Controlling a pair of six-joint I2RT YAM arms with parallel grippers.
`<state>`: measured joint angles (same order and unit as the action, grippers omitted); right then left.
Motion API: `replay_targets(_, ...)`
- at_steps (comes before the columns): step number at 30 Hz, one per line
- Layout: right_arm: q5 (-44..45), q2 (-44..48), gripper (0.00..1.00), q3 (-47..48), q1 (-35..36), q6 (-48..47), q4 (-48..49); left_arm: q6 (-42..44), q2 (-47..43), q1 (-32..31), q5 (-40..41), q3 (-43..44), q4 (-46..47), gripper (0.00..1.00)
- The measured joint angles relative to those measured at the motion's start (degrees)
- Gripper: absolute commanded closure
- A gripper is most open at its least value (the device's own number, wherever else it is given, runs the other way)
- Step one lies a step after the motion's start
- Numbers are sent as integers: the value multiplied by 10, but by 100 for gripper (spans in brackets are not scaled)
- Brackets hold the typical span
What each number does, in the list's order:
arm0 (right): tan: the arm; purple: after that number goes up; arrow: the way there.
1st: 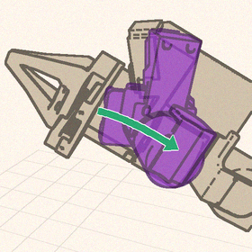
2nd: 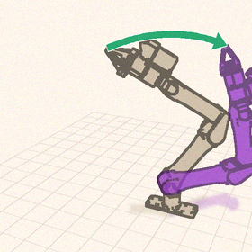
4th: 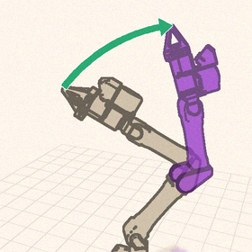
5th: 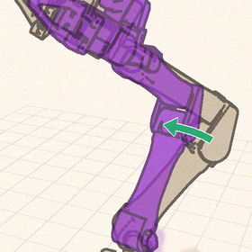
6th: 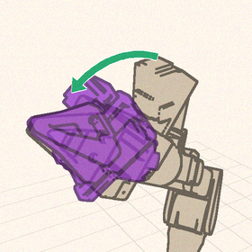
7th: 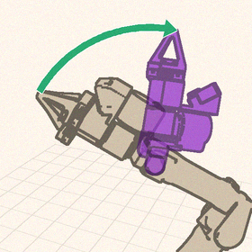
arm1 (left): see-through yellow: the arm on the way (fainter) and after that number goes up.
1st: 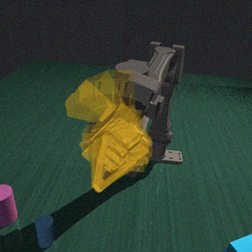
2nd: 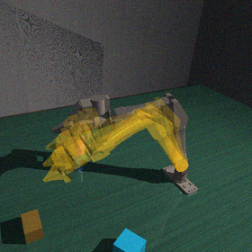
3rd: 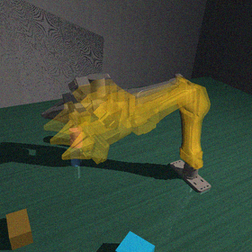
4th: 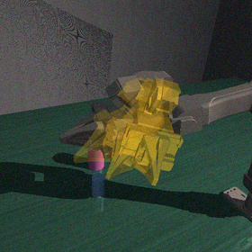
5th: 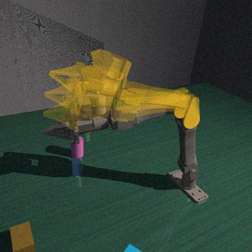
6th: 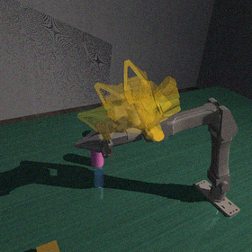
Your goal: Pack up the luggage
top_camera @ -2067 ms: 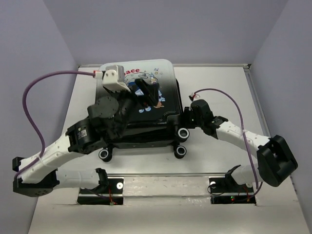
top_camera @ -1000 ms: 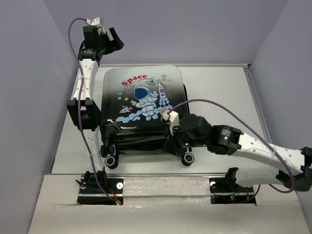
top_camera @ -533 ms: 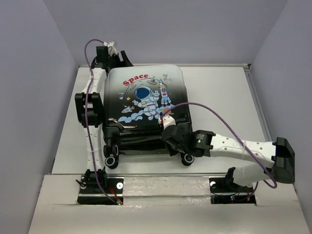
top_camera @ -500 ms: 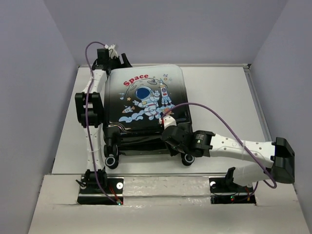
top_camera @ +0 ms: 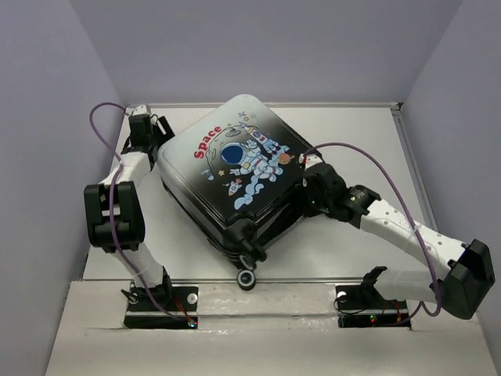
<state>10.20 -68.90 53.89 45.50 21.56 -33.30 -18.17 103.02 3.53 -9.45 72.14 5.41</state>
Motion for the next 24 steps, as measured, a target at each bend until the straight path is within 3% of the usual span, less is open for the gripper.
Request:
replay_targets(5,-43,-79,93,71,-111,-36,-3,-16,-175,12,94,-191,-15,19)
replay_targets(11,-84,-302,90,315,-200,-94,12,-19,-430,18,132,-353,-127,20)
replay_targets(13,-117,-379,82,401,-218,-98,35,-23,-514,1,128,-383,-189,20)
replay_targets(14,-128,-405,69,435,-221,-97,44,-27,-549,-16,127,-391,-217,21)
replay_targets(16,-151,-481,56,522,-229,-90,77,-39,-591,-58,129,-394,-262,20)
replay_targets(17,-160,-510,45,565,-231,-91,77,-61,-609,-86,137,-395,-290,20)
replay_targets(21,-224,-579,30,709,-243,-54,73,-115,-649,-187,148,-396,-340,20)
replay_targets(24,-303,-561,29,767,-220,-39,55,-155,-669,-251,82,-398,-343,19)
